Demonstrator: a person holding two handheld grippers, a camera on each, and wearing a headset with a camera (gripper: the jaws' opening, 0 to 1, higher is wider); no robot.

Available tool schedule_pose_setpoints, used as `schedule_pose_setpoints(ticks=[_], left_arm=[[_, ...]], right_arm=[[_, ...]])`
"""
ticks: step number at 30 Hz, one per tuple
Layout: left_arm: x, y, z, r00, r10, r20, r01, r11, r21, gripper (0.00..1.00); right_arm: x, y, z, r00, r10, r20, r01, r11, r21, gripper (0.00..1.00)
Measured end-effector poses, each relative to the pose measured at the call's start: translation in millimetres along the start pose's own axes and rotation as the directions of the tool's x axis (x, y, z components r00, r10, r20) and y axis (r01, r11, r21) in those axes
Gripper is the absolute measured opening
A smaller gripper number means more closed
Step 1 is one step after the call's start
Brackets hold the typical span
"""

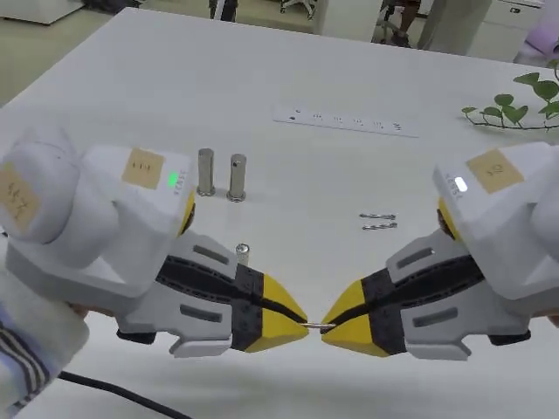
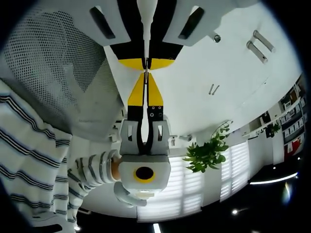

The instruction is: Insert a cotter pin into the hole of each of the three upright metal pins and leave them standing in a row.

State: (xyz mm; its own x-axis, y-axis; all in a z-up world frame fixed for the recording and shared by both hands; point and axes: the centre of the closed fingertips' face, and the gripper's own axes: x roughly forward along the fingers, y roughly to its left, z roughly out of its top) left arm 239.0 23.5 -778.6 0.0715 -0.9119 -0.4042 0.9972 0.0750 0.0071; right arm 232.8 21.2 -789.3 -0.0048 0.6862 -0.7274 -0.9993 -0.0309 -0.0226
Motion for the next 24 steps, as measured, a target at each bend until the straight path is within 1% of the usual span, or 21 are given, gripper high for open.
schedule_pose_setpoints(ticks=[6,10,13,14,15,18,20,21,22,23,24], left_arm=[[-0.5,-1.0,-0.3,1.0000,0.002,0.005,-0.002,1.000,-0.025,0.00],[-1.2,0.2,0.1,0.9998,0.018,0.011,-0.017,0.998,-0.052,0.00],[-2.4,2.0,2.4,0.9990,0.034,0.027,-0.033,0.998,-0.049,0.00],[-3.1,3.4,2.4,0.9986,0.043,0.031,-0.041,0.997,-0.058,0.01],[-3.6,4.4,2.7,0.9982,0.049,0.035,-0.047,0.997,-0.055,0.03],[-6.1,9.7,-0.1,0.9964,0.081,0.028,-0.079,0.995,-0.054,0.14],[-9.0,15.0,-1.2,0.9938,0.107,0.032,-0.105,0.992,-0.065,0.16],[-12.0,21.3,-2.4,0.9895,0.140,0.037,-0.135,0.985,-0.106,0.16],[-14.1,26.1,-2.8,0.9856,0.164,0.043,-0.157,0.980,-0.123,0.16],[-17.9,33.3,-3.0,0.9798,0.193,0.051,-0.186,0.975,-0.122,0.16],[-20.4,36.8,-1.6,0.9753,0.211,0.064,-0.201,0.970,-0.137,0.16]], right_arm=[[-0.1,0.9,1.5,1.0000,0.001,0.008,-0.001,1.000,0.021,0.03],[-0.6,-1.6,2.8,0.9998,-0.009,0.016,0.008,0.999,0.032,0.03],[-1.0,-4.0,4.8,0.9993,-0.016,0.032,0.015,0.999,0.042,0.03],[-1.0,-5.1,5.9,0.9990,-0.020,0.040,0.018,0.999,0.049,0.03],[-1.0,-6.0,6.2,0.9988,-0.023,0.043,0.021,0.998,0.051,0.03],[-1.4,-15.3,7.1,0.9972,-0.048,0.058,0.044,0.997,0.067,0.03],[-2.7,-21.9,6.6,0.9953,-0.074,0.063,0.069,0.995,0.076,0.03],[-3.4,-26.2,5.5,0.9942,-0.087,0.062,0.082,0.993,0.085,0.03],[-3.8,-28.6,5.3,0.9935,-0.094,0.065,0.088,0.992,0.088,0.03],[-4.8,-33.5,5.3,0.9913,-0.112,0.070,0.104,0.990,0.099,0.03],[-5.2,-35.9,4.6,0.9908,-0.117,0.069,0.109,0.989,0.103,0.03]])
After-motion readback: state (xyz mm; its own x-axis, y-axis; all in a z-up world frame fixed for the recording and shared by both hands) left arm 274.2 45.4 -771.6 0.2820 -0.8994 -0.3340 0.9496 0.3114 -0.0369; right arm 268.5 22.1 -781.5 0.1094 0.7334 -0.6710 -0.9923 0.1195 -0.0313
